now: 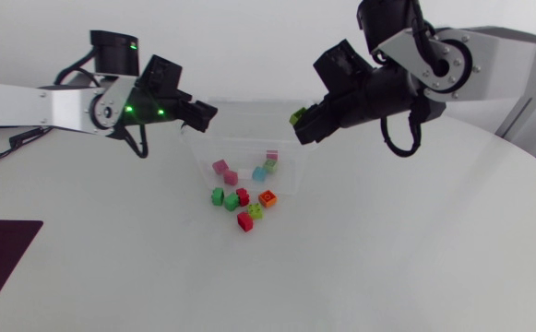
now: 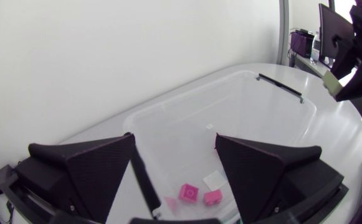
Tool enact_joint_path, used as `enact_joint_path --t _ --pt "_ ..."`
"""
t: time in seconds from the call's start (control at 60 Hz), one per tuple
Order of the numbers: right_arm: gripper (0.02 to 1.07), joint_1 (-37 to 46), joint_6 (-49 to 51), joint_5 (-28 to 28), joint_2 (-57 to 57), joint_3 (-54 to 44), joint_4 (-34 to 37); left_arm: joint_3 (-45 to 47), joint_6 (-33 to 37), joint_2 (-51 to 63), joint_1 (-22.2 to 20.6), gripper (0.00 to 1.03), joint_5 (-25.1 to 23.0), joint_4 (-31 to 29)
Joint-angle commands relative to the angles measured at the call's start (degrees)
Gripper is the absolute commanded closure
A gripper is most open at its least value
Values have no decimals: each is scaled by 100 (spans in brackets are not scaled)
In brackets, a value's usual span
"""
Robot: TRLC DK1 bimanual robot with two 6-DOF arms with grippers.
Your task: Pick up the duplo bricks and place them in the container
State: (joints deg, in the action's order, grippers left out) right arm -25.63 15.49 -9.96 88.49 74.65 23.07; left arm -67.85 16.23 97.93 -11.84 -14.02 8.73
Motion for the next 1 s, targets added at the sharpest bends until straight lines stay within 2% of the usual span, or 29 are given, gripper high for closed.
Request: enact_joint_path --t 0.0,0.233,0.467,0.583,0.65,0.683,0.7,0.733,0.767,0.85,0.983 --pt "81 84 -28 -33 309 348 66 563 -173 -644 190 6 40 -12" --pt "81 146 -90 -33 995 937 -101 1688 -58 -1303 428 6 13 -267" --pt "79 137 -230 -15 1619 1464 -189 2365 -85 -1171 331 6 -30 -284" --pt "59 111 -318 134 2058 1834 -242 2496 -164 -740 -29 6 -30 -205" --pt "54 84 -336 169 2234 1992 -233 2488 -208 -538 -223 6 22 -170" --pt "49 75 -353 213 2313 2062 -224 2435 -313 -380 -346 6 119 -144" --pt "44 67 -362 222 2357 2106 -215 2400 -331 -336 -372 6 145 -144" --pt "26 58 -380 292 2436 2176 -206 2268 -428 -99 -469 7 180 -144" --pt "19 49 -388 319 2445 2185 -206 2198 -489 24 -513 8 233 -144" --pt "13 40 -441 319 2384 2159 -206 2031 -603 288 -565 8 339 -144" --pt "10 -12 -503 319 1848 1614 -338 1785 -841 613 -636 10 681 -47"
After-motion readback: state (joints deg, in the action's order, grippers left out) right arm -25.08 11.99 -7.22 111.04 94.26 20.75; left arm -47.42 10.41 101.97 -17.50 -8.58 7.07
